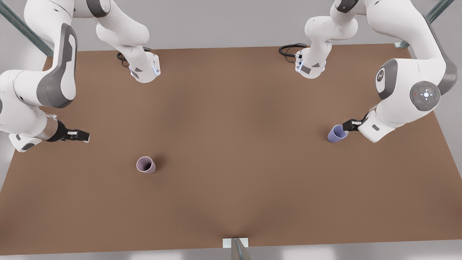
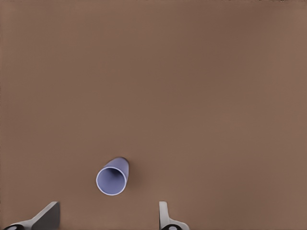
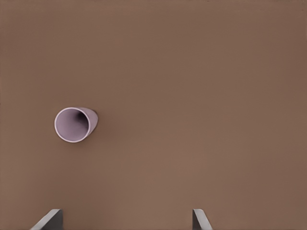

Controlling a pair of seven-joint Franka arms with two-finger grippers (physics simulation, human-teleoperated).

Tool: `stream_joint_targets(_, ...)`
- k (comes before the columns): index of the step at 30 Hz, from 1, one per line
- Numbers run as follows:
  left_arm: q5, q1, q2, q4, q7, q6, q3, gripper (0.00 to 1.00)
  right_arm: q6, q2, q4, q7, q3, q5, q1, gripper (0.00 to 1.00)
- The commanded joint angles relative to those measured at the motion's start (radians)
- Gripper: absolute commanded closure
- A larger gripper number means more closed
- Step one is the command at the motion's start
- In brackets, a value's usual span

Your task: Stack the cups, with the pink cup at the bottom and the purple cup at the top

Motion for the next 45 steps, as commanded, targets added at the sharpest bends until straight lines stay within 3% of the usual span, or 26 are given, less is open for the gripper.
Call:
stream_joint_targets(1,0.012,0.0,-0.002,0.001,0.005,0.044,0.0,0.0,0.068,0.001,0.0,-0.029,-0.002,-0.002,0.017,0.0)
stream_joint_targets(8,0.009,0.002,-0.002,-0.006,0.011,0.042,0.015,0.0,0.18,0.078,-0.022,-0.041,0.003,0.003,0.094,0.0)
stream_joint_targets(17,0.009,0.005,0.006,-0.009,0.013,0.035,0.026,0.0,0.655,0.225,-0.283,-0.051,0.001,0.015,0.174,0.0)
stream_joint_targets(30,0.009,0.006,0.018,-0.01,0.011,0.035,0.029,0.0,0.836,0.336,-0.359,-0.043,0.0,0.015,0.18,0.0)
stream_joint_targets(32,0.009,0.006,0.018,-0.01,0.011,0.035,0.029,0.0,0.838,0.349,-0.359,-0.043,0.0,0.014,0.18,0.07)
stream_joint_targets(36,0.009,0.006,0.018,-0.01,0.011,0.033,0.029,0.0,0.838,0.349,-0.356,-0.044,0.0,0.015,0.18,0.39)
stream_joint_targets(37,0.009,0.006,0.018,-0.01,0.011,0.033,0.029,0.0,0.836,0.349,-0.355,-0.044,0.001,0.015,0.18,0.53)
stream_joint_targets(40,0.009,0.006,0.018,-0.01,0.011,0.033,0.029,0.0,0.835,0.349,-0.35,-0.047,0.001,0.015,0.182,0.74)
stream_joint_targets(41,0.009,0.006,0.018,-0.01,0.011,0.033,0.029,0.0,0.835,0.349,-0.352,-0.047,0.001,0.015,0.189,0.79)
stream_joint_targets(45,0.009,0.008,0.018,-0.01,0.013,0.033,0.03,0.0,0.824,0.339,-0.347,-0.051,0.003,0.015,0.197,0.79)
